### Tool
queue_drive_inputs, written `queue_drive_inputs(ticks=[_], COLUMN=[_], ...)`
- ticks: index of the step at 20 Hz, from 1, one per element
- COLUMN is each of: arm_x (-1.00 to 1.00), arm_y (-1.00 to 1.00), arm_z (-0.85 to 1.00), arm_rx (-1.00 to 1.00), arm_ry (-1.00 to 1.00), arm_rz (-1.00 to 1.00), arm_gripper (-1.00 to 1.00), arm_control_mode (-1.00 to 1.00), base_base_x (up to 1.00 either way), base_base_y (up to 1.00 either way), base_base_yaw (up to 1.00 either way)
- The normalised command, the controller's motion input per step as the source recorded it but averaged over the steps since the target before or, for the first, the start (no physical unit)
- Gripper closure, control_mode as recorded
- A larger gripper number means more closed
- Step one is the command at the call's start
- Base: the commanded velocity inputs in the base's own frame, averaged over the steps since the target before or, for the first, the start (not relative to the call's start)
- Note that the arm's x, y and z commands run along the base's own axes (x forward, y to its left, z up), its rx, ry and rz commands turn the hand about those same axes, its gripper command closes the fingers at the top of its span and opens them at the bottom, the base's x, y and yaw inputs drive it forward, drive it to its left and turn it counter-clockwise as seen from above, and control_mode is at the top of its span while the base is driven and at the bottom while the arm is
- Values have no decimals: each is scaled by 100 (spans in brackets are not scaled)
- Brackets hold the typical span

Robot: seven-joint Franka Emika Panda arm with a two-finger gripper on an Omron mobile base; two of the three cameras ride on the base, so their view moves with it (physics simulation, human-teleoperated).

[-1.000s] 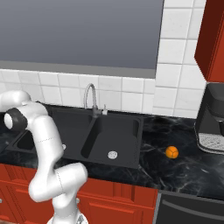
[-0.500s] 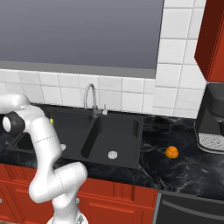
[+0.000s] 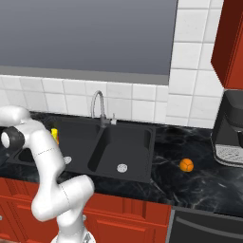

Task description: Remove the tomato and orange from the sink. Then move the bowl and cup from the counter to the sink for washing.

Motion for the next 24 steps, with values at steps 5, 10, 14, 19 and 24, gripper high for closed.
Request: queue_drive_inputs(ticks=[5, 10, 14, 19, 24], arm_x=[15, 3, 0, 0, 0], arm_y=[15, 11, 7, 3, 0], arm_z=[-7, -7, -7, -9, -7], arm_rx=[-2, -2, -4, -4, -1], arm_ry=[0, 0, 0, 0, 0], arm_rz=[0, 0, 0, -1, -3], arm_gripper=[-100, -100, -100, 100, 100], arm_control_mode=[-100, -100, -100, -100, -100], base_base_x=[0, 0, 0, 0, 0], base_base_y=[0, 0, 0, 0, 0], base_base_yaw=[0, 0, 0, 0, 0])
